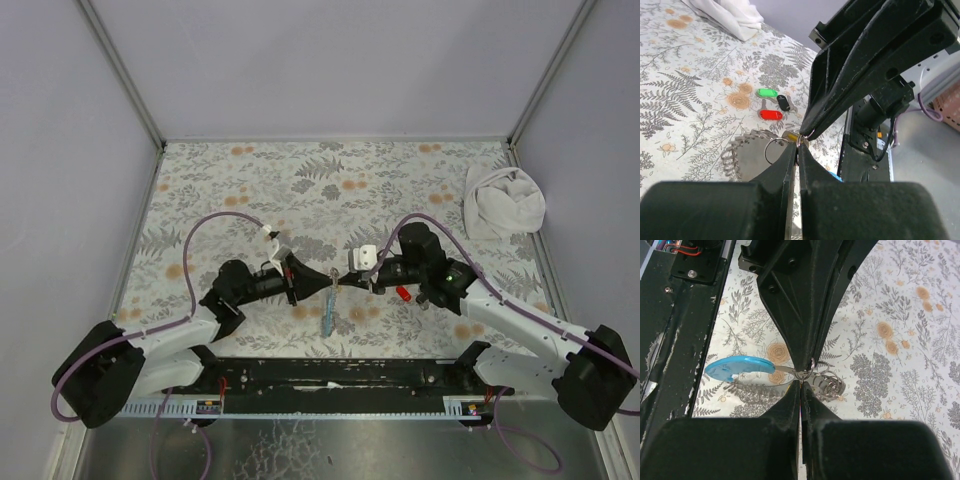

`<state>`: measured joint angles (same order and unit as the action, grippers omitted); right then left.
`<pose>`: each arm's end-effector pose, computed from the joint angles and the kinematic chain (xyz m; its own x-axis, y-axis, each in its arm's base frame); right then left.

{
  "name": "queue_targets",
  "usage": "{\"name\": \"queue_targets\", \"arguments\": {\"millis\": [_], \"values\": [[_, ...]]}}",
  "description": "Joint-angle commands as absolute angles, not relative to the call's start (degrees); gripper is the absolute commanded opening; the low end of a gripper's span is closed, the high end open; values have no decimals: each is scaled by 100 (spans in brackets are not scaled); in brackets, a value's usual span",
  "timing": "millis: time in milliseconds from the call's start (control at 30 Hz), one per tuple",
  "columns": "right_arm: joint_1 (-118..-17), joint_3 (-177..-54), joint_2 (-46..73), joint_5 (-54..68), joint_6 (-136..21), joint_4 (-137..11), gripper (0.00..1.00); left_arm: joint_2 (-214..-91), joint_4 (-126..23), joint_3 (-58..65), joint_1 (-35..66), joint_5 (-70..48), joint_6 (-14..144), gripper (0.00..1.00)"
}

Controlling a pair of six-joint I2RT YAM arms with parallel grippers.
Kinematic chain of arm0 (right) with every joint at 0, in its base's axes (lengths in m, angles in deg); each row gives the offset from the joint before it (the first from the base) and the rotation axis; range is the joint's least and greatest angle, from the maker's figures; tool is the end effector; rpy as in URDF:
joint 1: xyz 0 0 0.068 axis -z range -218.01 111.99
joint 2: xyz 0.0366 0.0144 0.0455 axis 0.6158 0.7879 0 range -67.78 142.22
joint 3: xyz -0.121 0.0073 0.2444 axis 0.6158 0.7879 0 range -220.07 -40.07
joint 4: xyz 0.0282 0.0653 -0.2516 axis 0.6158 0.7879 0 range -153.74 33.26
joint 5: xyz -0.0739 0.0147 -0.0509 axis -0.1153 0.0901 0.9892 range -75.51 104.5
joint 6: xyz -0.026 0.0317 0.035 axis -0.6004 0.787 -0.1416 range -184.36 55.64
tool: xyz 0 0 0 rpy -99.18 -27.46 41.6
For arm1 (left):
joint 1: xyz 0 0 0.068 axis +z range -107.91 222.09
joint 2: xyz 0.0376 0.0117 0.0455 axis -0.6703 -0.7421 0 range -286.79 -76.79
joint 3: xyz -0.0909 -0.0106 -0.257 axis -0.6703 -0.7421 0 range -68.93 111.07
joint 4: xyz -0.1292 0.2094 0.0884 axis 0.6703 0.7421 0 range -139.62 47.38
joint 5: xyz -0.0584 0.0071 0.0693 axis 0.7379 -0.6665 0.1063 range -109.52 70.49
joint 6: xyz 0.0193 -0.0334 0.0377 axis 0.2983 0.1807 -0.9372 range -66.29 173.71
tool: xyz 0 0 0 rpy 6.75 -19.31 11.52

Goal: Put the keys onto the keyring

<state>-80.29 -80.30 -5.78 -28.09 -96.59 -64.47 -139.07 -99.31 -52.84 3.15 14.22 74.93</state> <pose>0.1608 0.1789 0.2755 0.2888 -0.2683 -0.9191 -0.9559 -0.0275 -0.2923 0.1538 -0.1496 0.2182 -0.3009 -0.1439 -0.9427 0.9064 0.2643 -0.3297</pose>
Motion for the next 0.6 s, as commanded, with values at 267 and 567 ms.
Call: {"name": "queue_targets", "arguments": {"millis": [267,567], "values": [[-8415,-7365,-648,-2562,-8945,-7788,0,-13958,-12453,-6001,87,-625,8566,0],[-8611,-7010,-483,-2373,-8448,-9006,0,-14522,-13570,-6284,-339,-1390,8767,0]]}}
